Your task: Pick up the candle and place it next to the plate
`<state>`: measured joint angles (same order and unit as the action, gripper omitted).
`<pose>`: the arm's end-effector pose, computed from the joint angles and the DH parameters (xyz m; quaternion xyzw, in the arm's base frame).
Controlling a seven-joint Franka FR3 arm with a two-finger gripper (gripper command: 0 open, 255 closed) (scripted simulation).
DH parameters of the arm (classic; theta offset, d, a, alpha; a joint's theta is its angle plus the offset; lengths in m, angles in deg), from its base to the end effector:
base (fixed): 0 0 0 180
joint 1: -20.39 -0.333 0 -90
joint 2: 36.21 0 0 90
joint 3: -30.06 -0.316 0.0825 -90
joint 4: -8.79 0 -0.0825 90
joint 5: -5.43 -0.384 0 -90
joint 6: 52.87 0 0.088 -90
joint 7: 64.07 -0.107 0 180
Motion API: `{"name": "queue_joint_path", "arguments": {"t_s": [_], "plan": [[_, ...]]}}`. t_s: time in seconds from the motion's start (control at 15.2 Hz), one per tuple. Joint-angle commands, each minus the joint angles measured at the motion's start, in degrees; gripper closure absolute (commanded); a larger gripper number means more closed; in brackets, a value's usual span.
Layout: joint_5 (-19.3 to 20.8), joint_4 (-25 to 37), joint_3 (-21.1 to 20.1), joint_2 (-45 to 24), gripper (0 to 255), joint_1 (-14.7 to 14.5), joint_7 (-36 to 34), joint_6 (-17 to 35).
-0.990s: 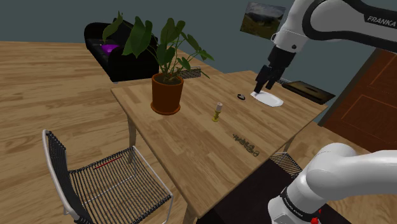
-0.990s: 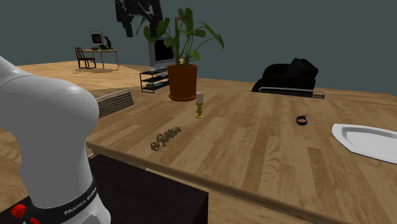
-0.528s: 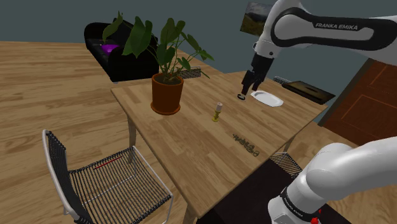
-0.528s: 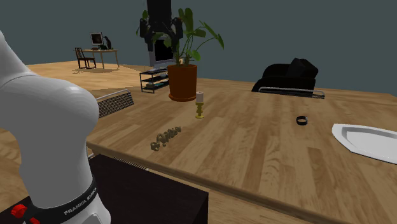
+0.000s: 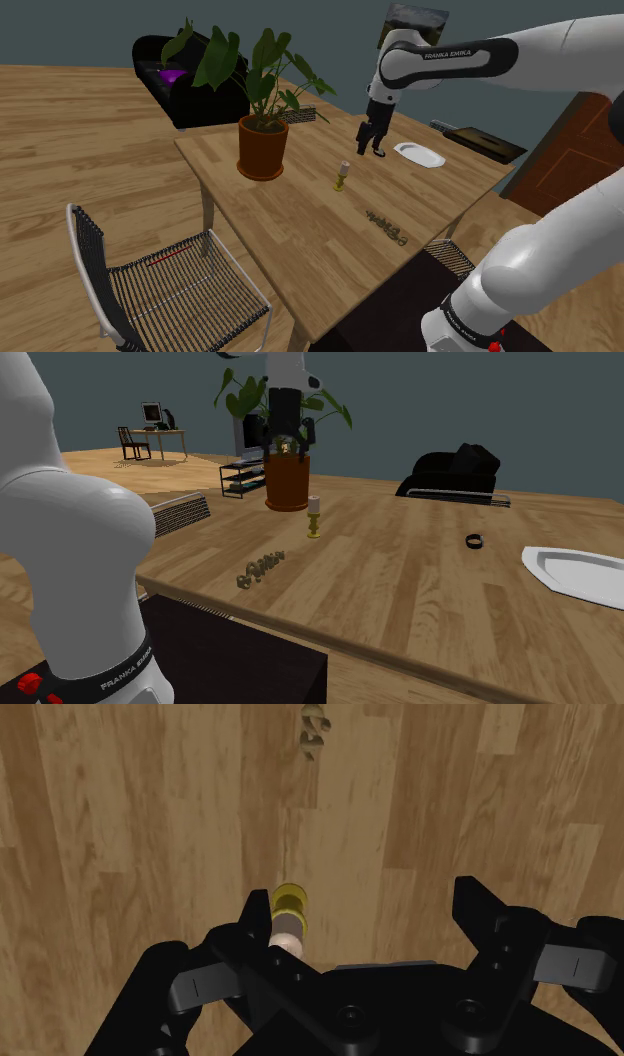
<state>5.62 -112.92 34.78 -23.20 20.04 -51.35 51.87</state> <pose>0.4784 -0.0389 0.5013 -0.9966 -0.0746 0.0334 0.0127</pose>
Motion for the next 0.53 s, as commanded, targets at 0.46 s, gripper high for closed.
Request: {"name": "queue_joint_path", "arguments": {"t_s": [0.46], "plan": [[-0.86,13.47,1.46,-21.14,0,0.78,7.09,2.45]]}}
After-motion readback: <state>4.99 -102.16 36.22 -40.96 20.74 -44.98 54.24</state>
